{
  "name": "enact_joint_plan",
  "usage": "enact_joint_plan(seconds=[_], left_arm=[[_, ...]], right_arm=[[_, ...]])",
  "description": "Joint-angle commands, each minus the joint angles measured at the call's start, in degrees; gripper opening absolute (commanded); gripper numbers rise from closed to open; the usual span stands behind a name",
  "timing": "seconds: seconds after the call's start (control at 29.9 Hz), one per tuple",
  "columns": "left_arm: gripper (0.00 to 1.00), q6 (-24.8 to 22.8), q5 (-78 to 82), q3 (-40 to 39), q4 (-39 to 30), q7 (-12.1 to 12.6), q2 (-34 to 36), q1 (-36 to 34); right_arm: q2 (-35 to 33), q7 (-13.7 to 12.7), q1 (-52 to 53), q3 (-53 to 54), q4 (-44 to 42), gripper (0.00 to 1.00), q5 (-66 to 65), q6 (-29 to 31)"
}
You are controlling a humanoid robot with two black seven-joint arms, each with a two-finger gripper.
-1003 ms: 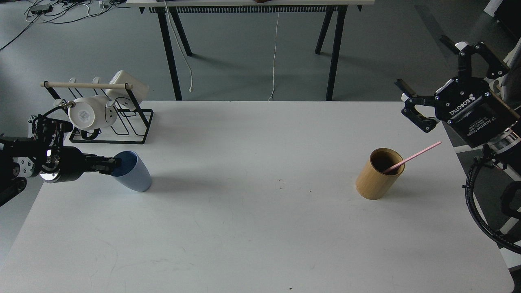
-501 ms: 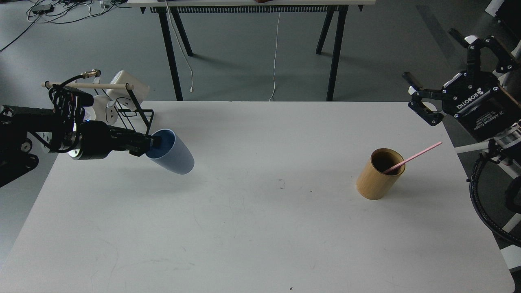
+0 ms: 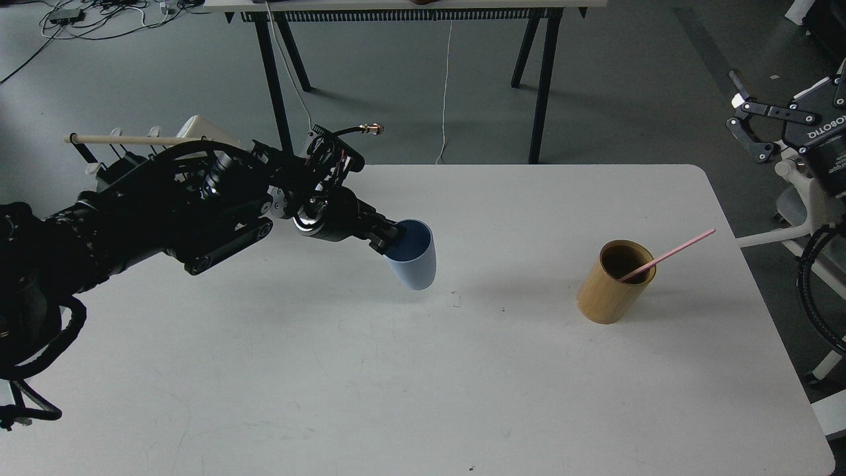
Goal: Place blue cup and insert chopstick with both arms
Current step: 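Carry the blue cup toward table center and set it down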
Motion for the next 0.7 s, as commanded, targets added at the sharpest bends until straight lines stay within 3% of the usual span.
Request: enact_joint_plan(seconds=[0.0, 0.67], left_arm=[[0.04, 0.5, 0.1, 3.3, 2.8, 0.0, -4.3, 0.1], [0.10, 1.5, -0.8, 4.9, 5.2, 0.0, -6.1, 0.6]], right_arm=[[0.0, 0.0, -0.4, 0.0, -0.1, 0.99, 0.3, 0.0], [0.3, 0.0, -0.8, 0.0, -0.6, 0.99, 0.3, 0.0]])
